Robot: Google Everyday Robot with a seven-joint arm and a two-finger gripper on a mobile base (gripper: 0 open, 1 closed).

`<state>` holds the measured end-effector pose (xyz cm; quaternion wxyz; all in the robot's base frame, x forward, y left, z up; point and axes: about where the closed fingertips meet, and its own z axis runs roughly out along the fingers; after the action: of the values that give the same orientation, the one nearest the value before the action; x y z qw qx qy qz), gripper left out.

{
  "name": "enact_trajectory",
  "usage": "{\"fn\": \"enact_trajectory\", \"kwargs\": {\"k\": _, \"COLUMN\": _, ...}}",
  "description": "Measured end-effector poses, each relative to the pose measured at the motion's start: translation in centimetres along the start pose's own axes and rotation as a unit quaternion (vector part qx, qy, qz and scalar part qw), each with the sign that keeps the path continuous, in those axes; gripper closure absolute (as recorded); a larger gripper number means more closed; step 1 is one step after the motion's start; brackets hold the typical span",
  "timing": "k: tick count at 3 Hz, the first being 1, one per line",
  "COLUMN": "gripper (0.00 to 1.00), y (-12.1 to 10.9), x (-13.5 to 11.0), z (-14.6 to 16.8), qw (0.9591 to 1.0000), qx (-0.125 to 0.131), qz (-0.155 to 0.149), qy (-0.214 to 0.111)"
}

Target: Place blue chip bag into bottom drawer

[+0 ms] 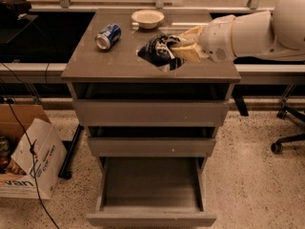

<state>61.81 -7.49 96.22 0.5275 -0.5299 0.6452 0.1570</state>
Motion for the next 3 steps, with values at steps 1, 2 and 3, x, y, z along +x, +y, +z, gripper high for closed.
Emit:
{"fn": "enact_trajectory", "kwargs": {"k": 1, "gripper": 1.00, "y": 3.5, "x": 2.2, "z": -0.7, "qw": 0.9980, "qx": -0.053, "qz": 0.012, "qy": 0.033}}
{"fn": "enact_trajectory", "kwargs": {"k": 2, "gripper": 1.00, "y": 9.2, "x": 8.3, "z": 0.2, "qw": 0.9822, "qx": -0.127, "qz": 0.088, "qy": 0.106}}
{"fn": "enact_trajectory", "kwargs": {"k": 3, "gripper": 1.00, "y": 12.7, "x": 12.9, "z": 1.2, "qw": 0.9687, "qx": -0.145, "qz": 0.143, "qy": 0.141}}
